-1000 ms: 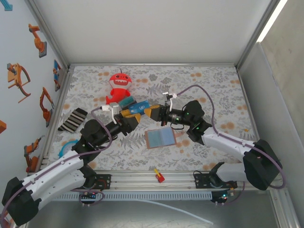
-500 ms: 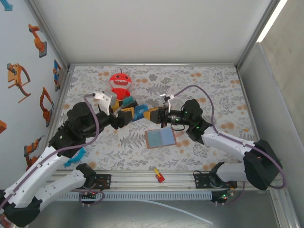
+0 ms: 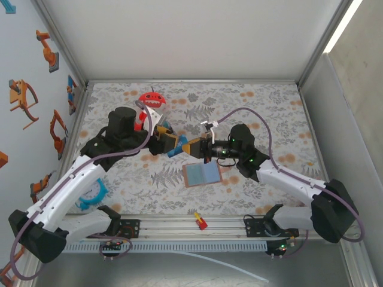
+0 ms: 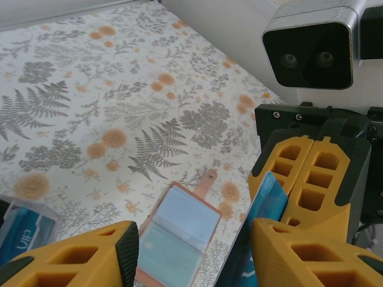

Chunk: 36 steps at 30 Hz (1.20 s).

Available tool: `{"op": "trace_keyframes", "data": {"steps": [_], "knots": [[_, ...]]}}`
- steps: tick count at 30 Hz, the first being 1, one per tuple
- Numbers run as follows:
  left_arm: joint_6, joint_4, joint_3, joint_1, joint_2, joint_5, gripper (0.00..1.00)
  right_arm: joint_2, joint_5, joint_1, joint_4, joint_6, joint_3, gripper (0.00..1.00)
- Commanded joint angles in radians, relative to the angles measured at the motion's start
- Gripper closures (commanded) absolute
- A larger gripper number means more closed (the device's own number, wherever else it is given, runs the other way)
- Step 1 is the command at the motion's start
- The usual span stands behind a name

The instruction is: Take the credit cards out of the card holder

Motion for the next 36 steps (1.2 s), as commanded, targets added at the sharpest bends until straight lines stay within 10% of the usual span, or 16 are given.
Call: {"op": "trace_keyframes", "data": {"steps": [1,25,29,36], "knots": [[0.033,-0.006,0.029,0.015,0.017,0.139,0.51,-0.027,-0.013,0.003,-0.006,-0.026,0.032,1.00],[0.036,-0.005,-0.047,0.025,0.011,0.221,1.00,-0.035,-0.012,0.003,-0.011,-0.036,0.033,1.00],[0.059,-0.013,-0.039,0.031,0.022,0.200,1.00,-0.043,0.012,0.002,-0.071,-0.064,0.038,0.53],[0.162,0.064,-0.103,0.049,0.007,0.011,1.00,-0.124,0.223,-0.001,-0.319,-0.164,0.040,0.18]]}}
